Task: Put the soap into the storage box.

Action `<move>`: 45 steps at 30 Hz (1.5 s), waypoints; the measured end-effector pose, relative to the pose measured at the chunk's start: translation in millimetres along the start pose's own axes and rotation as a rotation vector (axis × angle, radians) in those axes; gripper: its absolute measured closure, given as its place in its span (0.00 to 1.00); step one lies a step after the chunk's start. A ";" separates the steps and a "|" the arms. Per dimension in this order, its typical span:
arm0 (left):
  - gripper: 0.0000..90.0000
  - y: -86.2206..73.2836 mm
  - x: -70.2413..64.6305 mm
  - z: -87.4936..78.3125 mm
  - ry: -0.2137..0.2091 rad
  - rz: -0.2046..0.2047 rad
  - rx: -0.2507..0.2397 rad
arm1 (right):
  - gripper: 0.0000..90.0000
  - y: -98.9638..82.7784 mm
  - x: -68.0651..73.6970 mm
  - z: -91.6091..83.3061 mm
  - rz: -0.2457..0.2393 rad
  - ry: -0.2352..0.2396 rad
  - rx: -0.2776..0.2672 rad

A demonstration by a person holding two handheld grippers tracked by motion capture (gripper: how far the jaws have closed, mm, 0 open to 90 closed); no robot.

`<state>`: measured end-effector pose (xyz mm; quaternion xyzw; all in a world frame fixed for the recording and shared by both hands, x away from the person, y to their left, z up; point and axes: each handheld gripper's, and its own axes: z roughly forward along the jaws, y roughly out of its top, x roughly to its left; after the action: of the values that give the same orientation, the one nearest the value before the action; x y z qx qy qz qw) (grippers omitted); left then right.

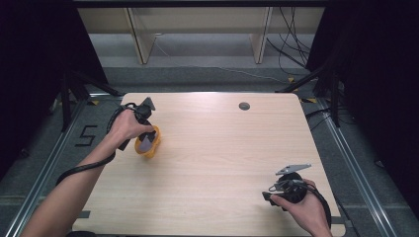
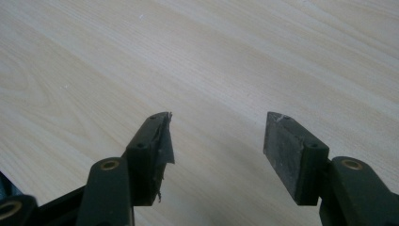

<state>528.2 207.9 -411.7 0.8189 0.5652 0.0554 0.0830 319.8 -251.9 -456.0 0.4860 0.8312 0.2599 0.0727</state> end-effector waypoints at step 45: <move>0.37 -245.0 -7.0 30.1 -0.103 0.011 -0.777 | 0.47 0.8 3.6 0.5 -0.023 -0.003 -0.055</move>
<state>306.7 284.3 -489.8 0.7312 0.4929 0.2245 0.4147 318.7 -248.4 -455.6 0.4748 0.8291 0.2812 0.0901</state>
